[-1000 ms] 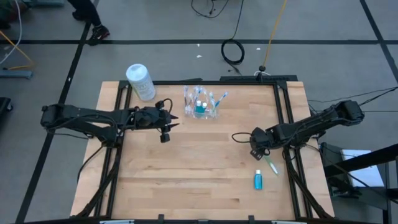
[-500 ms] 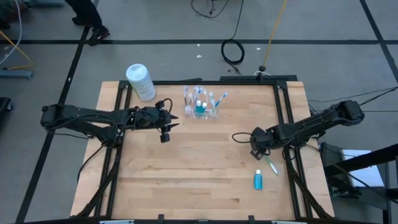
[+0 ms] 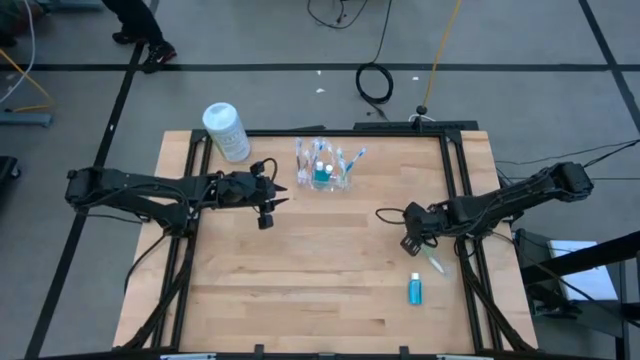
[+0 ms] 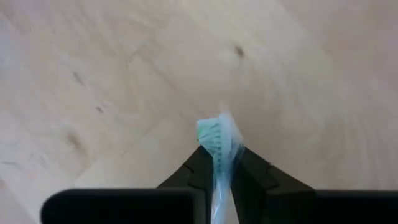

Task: Pick & Place toothbrushing station
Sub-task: Put the green toothbrush into the transparent organizer

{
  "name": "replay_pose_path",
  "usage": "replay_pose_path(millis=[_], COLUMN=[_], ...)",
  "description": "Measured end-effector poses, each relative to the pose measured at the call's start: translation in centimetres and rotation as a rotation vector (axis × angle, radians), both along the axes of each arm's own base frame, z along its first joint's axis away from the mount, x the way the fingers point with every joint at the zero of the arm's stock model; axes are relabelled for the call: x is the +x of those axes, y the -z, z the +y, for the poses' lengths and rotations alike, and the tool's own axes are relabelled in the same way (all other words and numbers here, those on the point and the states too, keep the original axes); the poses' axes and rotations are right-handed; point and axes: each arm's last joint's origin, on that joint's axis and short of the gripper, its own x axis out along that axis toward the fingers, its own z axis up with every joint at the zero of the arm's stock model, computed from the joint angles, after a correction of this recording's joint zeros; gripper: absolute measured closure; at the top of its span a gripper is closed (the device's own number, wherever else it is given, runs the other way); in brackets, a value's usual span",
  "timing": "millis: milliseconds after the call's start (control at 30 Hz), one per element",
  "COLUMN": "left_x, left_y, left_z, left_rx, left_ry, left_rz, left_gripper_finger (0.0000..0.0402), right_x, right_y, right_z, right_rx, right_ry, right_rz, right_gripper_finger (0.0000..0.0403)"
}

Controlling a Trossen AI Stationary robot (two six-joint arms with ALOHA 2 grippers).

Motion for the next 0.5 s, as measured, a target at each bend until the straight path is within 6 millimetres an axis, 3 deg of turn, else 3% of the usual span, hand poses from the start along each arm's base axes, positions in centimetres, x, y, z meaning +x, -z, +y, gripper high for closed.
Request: replay_pose_path(millis=[333,500], left_x=[0.0,0.0], left_y=[0.0,0.0], left_z=[0.0,0.0], left_rx=[0.0,0.005], left_ry=[0.0,0.003], left_rz=[0.0,0.001], left_gripper_finger=[0.027,0.027], right_x=[2.4,3.9], right_y=[-2.6,-4.6], right_z=[0.3,-0.1], right_rx=[-0.023,-0.142], right_ry=[-0.143,-0.207], right_rz=[-0.397,-0.639], right_gripper_finger=[0.0377,0.0382])
